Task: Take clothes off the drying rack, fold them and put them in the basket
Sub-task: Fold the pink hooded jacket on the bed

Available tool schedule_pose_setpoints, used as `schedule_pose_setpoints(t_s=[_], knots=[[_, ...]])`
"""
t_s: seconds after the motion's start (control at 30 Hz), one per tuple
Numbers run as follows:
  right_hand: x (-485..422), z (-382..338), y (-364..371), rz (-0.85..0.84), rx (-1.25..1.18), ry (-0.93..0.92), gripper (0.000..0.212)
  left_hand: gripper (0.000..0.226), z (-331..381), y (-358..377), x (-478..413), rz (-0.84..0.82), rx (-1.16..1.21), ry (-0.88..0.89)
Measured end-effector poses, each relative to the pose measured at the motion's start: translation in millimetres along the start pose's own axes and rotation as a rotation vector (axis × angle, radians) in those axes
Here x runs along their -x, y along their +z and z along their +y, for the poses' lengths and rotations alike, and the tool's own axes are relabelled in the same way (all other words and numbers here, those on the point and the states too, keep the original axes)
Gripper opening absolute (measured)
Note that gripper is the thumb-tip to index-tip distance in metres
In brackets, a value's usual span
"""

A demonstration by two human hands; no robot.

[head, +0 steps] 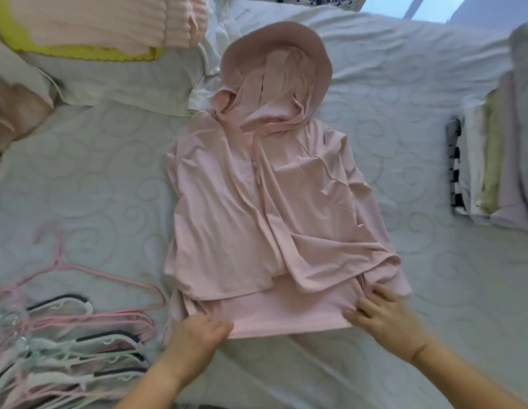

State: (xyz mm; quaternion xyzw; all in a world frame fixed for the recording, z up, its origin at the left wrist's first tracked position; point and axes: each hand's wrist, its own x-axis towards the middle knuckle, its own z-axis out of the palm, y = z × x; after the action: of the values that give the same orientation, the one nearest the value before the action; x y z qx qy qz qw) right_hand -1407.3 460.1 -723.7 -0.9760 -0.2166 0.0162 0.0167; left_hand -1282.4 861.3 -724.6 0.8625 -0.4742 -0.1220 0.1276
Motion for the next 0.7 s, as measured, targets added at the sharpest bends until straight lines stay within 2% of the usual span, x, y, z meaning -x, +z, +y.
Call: schedule_pose_setpoints(t_s=[0.1,0.17,0.27,0.3,0.37,0.4,0.43,0.5,0.6,0.7], knots=[[36,-23,-5,0.015,-0.02,0.034,0.035,0.025,23,4,18,-0.01,-0.006,0.045],[57,-39,-9,-0.003,-0.033,0.028,0.032,0.024,37,12,32,-0.015,-0.009,0.066],[88,-62,-4,-0.055,-0.028,0.042,0.038,0.023,57,36,57,-0.044,-0.038,0.071],[96,-70,0,-0.075,-0.044,0.056,0.035,0.021,62,42,63,-0.066,-0.044,0.083],[103,-78,1,-0.161,-0.093,0.062,0.011,0.012,68,48,70,-0.096,-0.01,0.074],[101,-78,-2,-0.198,-0.127,0.084,0.014,0.008,71,46,68,-0.096,0.022,0.058],[97,-79,-1,-0.191,-0.159,0.085,0.023,0.013,73,41,63,-0.093,0.056,0.043],[79,-76,-6,-0.137,-0.174,0.133,0.027,0.022,73,29,46,-0.046,0.074,0.022],[44,-69,-7,-0.073,-0.178,0.171,0.034,0.041,64,17,14,0.026,-0.01,-0.06],[19,-64,8,-0.171,-0.208,0.141,0.061,0.082,49,21,-6,-0.197,-0.107,-0.088]])
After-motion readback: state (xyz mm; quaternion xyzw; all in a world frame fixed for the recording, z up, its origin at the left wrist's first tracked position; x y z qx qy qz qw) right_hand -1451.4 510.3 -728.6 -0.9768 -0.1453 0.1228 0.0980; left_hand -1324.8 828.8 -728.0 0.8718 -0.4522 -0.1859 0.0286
